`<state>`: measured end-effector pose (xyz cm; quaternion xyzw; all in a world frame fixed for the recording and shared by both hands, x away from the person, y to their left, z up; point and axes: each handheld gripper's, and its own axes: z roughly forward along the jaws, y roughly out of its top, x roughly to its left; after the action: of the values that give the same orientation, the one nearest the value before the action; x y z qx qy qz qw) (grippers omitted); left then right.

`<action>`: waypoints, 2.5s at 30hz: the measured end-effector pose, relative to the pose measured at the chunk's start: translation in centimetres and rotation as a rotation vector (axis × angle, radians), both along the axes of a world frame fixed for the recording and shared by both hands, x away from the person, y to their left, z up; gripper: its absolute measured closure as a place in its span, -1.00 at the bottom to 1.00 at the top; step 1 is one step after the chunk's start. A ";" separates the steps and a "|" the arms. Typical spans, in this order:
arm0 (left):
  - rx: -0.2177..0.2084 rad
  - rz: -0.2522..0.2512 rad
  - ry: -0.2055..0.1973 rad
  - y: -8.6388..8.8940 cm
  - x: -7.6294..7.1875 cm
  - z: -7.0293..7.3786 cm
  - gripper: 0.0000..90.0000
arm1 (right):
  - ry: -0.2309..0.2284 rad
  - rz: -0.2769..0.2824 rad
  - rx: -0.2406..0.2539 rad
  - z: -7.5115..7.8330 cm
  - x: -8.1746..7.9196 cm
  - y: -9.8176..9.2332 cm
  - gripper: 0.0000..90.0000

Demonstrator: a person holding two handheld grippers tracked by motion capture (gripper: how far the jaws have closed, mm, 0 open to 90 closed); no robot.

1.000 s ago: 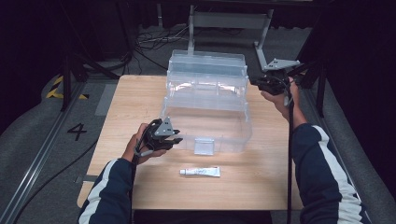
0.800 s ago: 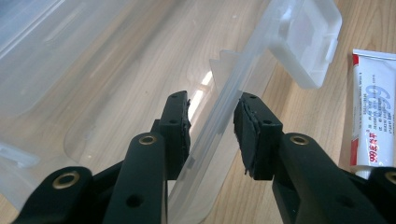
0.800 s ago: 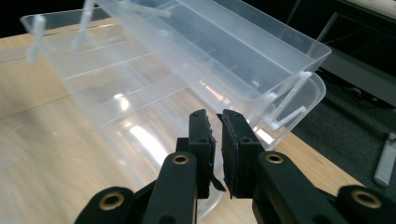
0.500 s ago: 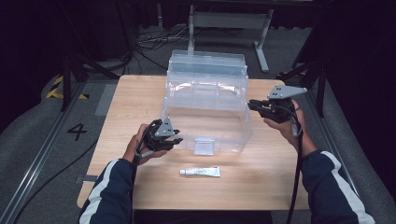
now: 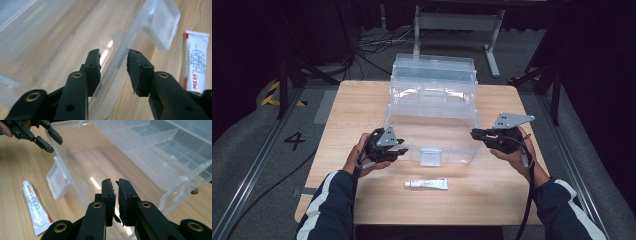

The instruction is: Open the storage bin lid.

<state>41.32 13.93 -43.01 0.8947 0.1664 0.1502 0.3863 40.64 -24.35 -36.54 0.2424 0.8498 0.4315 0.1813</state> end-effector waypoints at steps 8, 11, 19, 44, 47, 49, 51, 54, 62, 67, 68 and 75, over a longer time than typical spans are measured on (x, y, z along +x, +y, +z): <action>-0.042 0.048 -0.012 0.6 -0.5 0.7 -0.03 | 0.043 0.057 -0.029 -1.8 -1.1 1.4 0.84; -0.074 0.069 -0.009 1.1 -0.8 1.3 -0.19 | 0.064 0.103 -0.050 -2.2 -1.7 2.6 0.83; -0.063 0.107 -0.055 2.3 -2.3 2.1 -0.41 | 0.108 0.243 -0.134 -3.5 -3.1 6.1 0.80; 0.005 0.248 0.136 10.1 -6.4 -5.8 -0.47 | 0.212 0.435 -0.418 -8.0 -4.8 14.4 0.41; 0.002 0.244 0.162 10.5 -6.4 -6.5 -0.47 | 0.214 0.441 -0.443 -8.6 -4.8 15.0 0.35; -0.003 0.246 0.169 10.6 -6.3 -6.8 -0.49 | 0.219 0.432 -0.441 -8.8 -4.6 15.1 0.32; -0.015 0.249 0.178 10.7 -6.2 -6.9 -0.49 | 0.219 0.418 -0.443 -9.0 -4.5 15.3 0.30; -0.029 0.259 0.196 10.7 -6.2 -7.0 -0.51 | 0.222 0.418 -0.450 -9.2 -4.5 15.7 0.31; -0.026 0.262 0.195 10.7 -6.1 -7.0 -0.54 | 0.244 0.409 -0.476 -9.8 -4.4 16.3 0.43; -0.026 0.263 0.196 10.7 -6.1 -7.0 -0.54 | 0.250 0.414 -0.465 -10.0 -4.1 16.7 0.47; -0.026 0.264 0.196 10.7 -6.1 -7.0 -0.54 | 0.257 0.419 -0.471 -9.9 -4.1 16.7 0.51; -0.026 0.266 0.200 10.6 -6.1 -7.0 -0.54 | 0.307 0.434 -0.490 -9.8 -4.1 16.1 0.54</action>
<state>35.25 24.52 -50.00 0.8704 0.3227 0.1079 0.3559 36.56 -8.21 -46.32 0.0678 0.9769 0.2023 0.0087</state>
